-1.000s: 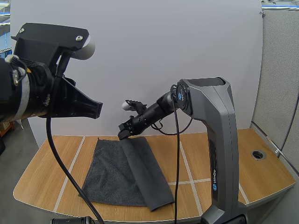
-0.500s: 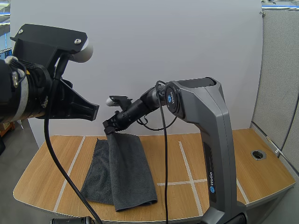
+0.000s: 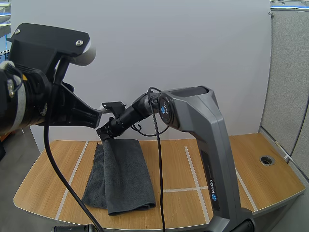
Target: Fold the towel
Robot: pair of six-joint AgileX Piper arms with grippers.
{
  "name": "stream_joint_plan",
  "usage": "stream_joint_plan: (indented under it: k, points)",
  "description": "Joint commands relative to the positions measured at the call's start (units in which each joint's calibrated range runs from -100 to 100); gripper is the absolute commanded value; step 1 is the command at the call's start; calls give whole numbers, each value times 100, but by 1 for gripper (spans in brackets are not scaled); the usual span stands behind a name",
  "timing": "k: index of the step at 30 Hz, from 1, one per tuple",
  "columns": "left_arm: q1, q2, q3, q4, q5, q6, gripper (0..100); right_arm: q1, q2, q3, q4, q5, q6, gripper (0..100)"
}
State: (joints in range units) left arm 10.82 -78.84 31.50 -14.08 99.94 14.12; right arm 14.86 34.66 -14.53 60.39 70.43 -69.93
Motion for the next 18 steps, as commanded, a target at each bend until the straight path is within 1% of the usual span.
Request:
stream_joint_plan:
  k: [1,8,13,14,16,17,18]
  points:
    - [8,-48,25,-3,6,-67,34,49,301,-357,-112,15,69,0]
    - [8,-48,25,-3,6,-124,34,146,734,-640,-162,-143,69,0]
    - [8,-48,25,-3,6,-124,34,187,823,-656,-162,-660,60,0]
    - [8,-48,25,-3,6,-124,34,196,822,-656,-162,-728,60,7]
    - [8,-48,25,23,6,-123,34,196,822,-656,-110,-742,60,32]
    - [8,-48,25,103,6,-123,34,196,822,-656,-110,-742,60,46]
    - [8,-48,25,153,6,-123,34,196,822,-656,-110,-664,60,70]
